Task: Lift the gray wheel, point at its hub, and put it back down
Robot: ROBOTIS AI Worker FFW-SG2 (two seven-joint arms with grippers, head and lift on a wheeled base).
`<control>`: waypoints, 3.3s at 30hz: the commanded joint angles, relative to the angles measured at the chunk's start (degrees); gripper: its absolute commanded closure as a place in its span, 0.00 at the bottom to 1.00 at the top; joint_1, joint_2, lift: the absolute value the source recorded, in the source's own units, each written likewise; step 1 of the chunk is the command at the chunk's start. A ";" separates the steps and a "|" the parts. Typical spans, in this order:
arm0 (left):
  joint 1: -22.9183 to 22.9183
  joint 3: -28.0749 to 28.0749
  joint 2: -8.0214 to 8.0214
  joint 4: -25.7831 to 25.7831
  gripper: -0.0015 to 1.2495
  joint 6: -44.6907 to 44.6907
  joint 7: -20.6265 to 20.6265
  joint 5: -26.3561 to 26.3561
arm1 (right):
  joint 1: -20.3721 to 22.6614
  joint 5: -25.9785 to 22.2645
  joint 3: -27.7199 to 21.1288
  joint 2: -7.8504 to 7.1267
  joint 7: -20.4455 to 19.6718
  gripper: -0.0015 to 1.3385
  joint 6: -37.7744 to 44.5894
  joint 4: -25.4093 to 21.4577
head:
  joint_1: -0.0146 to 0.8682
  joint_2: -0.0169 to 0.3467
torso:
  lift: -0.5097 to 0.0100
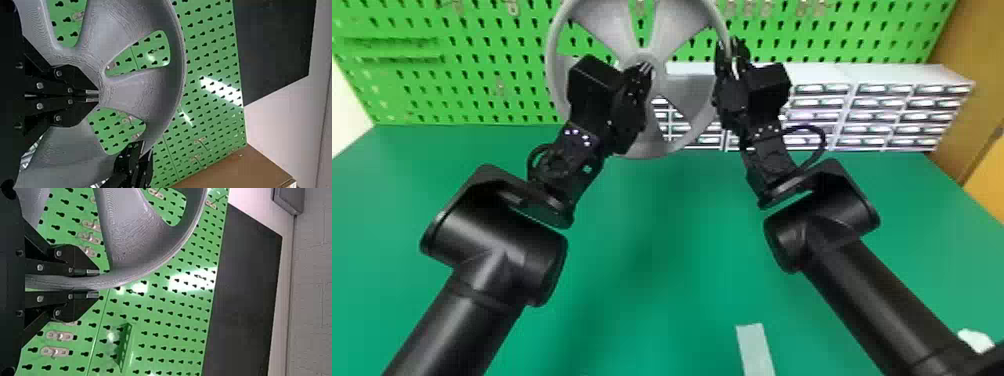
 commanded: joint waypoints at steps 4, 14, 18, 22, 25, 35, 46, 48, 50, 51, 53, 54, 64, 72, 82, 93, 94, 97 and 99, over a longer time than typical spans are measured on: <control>-0.01 0.00 0.09 0.00 0.98 0.00 -0.09 0.16 | -0.06 0.09 0.01 -0.01 0.00 0.98 0.00 -0.03 | 0.80 0.18 | 0.81; 0.08 -0.44 0.09 0.26 0.98 0.18 -0.35 0.51 | -0.32 0.18 0.01 0.08 0.00 0.98 0.00 -0.03 | 0.80 0.18 | 0.81; 0.08 -0.27 0.09 0.26 0.98 0.18 -0.35 0.51 | -0.32 0.18 0.01 0.08 0.00 0.98 0.00 -0.03 | 0.80 0.18 | 0.81; 0.08 -0.18 0.09 0.26 0.98 0.18 -0.35 0.51 | -0.32 0.18 0.10 0.08 0.00 0.98 0.00 -0.03 | 0.80 0.18 | 0.81; 0.08 -0.09 0.09 0.26 0.98 0.18 -0.35 0.51 | -0.24 0.18 0.10 0.08 0.00 0.98 0.00 -0.03 | 0.80 0.18 | 0.81; 0.17 0.00 0.00 0.26 0.98 0.18 -0.35 0.51 | -0.06 0.18 0.10 0.08 0.00 0.98 0.00 -0.03 | 0.80 0.18 | 0.81; 0.43 -0.09 0.00 0.44 0.98 0.18 -0.44 0.51 | -0.06 0.18 0.18 -0.01 0.00 0.98 0.00 -0.03 | 0.80 0.18 | 0.81; 0.43 -0.09 0.00 0.35 0.98 0.18 -0.53 0.51 | -0.06 0.18 0.27 -0.01 0.00 0.98 0.00 -0.03 | 0.80 0.18 | 0.81; 0.43 -0.09 0.00 0.35 0.98 0.18 -0.53 0.51 | -0.06 0.18 0.27 -0.01 0.00 0.98 0.00 -0.03 | 0.80 0.18 | 0.81; 0.43 -0.09 0.00 0.44 0.98 0.18 -0.44 0.51 | -0.06 0.18 0.27 -0.01 0.00 0.98 0.00 -0.03 | 0.80 0.18 | 0.81; 0.43 -0.09 0.00 0.44 0.98 0.18 -0.53 0.51 | -0.06 0.18 0.27 -0.01 0.00 0.98 0.00 -0.03 | 0.80 0.18 | 0.81; 0.43 -0.09 0.09 0.35 0.98 0.18 -0.53 0.51 | -0.06 0.18 0.27 -0.01 0.00 0.98 0.00 -0.03 | 0.80 0.18 | 0.81; 1.13 0.00 0.09 -0.62 0.98 0.18 -1.76 0.87 | -0.06 0.09 0.18 -0.10 0.00 0.98 0.00 -0.11 | 0.80 0.18 | 0.81; 4.39 2.02 0.27 -5.54 0.98 0.97 -2.99 0.95 | 0.03 0.09 -0.43 -0.10 0.00 0.98 0.26 -0.11 | 0.80 0.18 | 0.81; 9.04 5.88 0.35 -11.43 0.98 2.20 -4.31 4.12 | 0.82 0.53 -2.19 -0.36 0.00 0.98 0.97 -0.99 | 0.80 0.18 | 0.81; 14.67 14.76 0.27 -15.21 0.98 4.31 -4.48 3.94 | 1.52 0.79 -3.16 -0.80 0.00 0.98 2.02 -2.31 | 0.80 0.18 | 0.81; 15.02 15.73 0.27 -15.21 0.98 4.39 -4.48 3.59 | 1.52 0.79 -3.16 -0.80 0.00 0.98 2.02 -2.31 | 0.80 0.18 | 0.81; 16.16 19.16 0.27 -15.12 0.98 4.66 -4.48 3.33 | 1.52 0.79 -3.07 -0.80 0.00 0.98 2.02 -2.49 | 0.80 0.18 | 0.81; 16.95 21.35 0.27 -15.03 0.98 4.57 -4.48 3.06 | 1.52 0.79 -2.98 -0.80 0.00 0.98 2.02 -2.57 | 0.80 0.18 | 0.81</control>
